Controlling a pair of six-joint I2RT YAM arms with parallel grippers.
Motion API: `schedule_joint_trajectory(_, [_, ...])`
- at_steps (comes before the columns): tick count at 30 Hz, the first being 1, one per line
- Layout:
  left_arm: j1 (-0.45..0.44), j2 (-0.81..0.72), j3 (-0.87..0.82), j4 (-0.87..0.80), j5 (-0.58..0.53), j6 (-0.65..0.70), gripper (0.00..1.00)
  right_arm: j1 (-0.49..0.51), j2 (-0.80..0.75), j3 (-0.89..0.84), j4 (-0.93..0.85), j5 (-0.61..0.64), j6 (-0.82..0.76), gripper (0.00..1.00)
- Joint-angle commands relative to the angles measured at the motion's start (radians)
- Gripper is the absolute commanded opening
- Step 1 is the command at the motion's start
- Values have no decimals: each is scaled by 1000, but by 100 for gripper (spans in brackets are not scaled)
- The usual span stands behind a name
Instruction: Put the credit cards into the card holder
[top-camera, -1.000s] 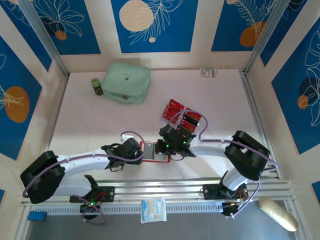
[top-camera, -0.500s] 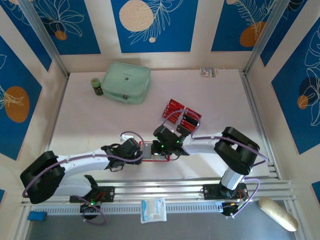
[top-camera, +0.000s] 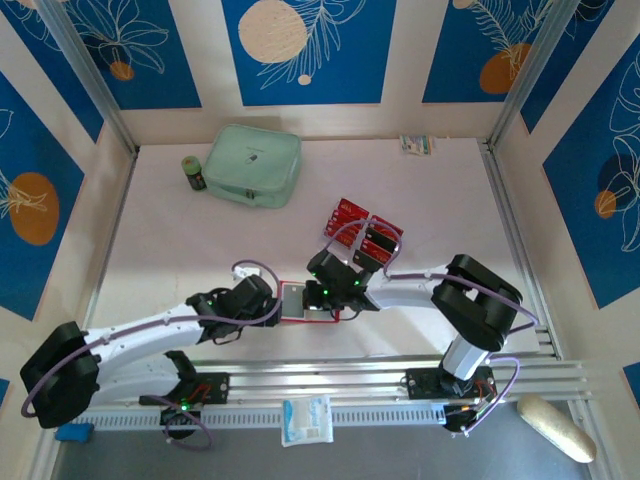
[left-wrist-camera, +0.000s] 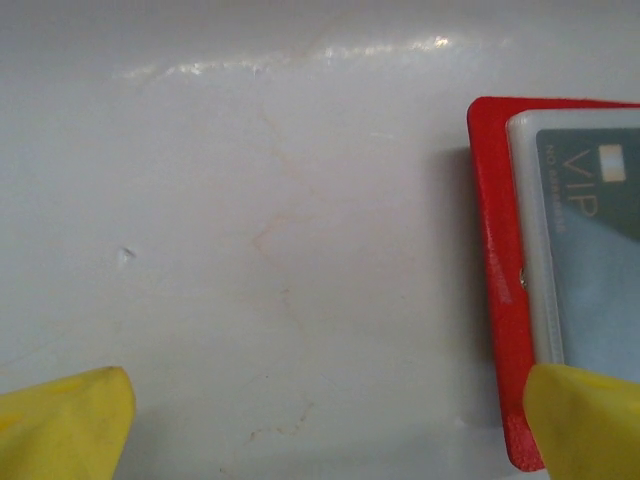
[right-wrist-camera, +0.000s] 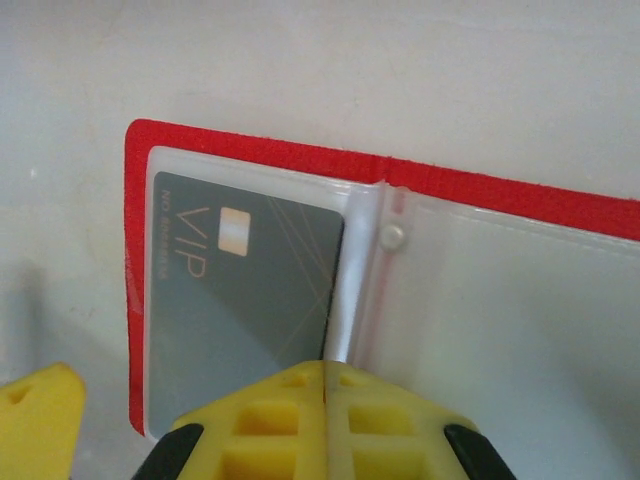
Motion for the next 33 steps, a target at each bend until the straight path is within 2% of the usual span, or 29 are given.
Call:
schedule_joint_trajectory(1, [-3,-11,62,-57,-9,-18,100,2,-48,5,-29,5,-14,0])
schedule_joint_trajectory(8, [2,52,160,-29,-15,-74,100,-35,-73,-11,-42,-15,-12,0])
schedule_joint_trajectory(13, [3,67,216,2,-66,-230,100,-58,-79,29,-112,-44,-28,0])
schedule_joint_trajectory(16, [14,97,290,-22,-71,-259,100,-66,-81,68,-171,-48,-46,0])
schedule_joint_trajectory(21, [15,137,436,-138,-74,-145,100,-77,-127,89,-235,-28,-79,0])
schedule_joint_trajectory(27, [21,128,368,-48,-19,-128,100,-114,-192,54,-265,-7,-98,0])
schedule_joint_trajectory(33, [20,176,374,-56,37,-61,100,-153,-208,24,-274,-37,-126,0])
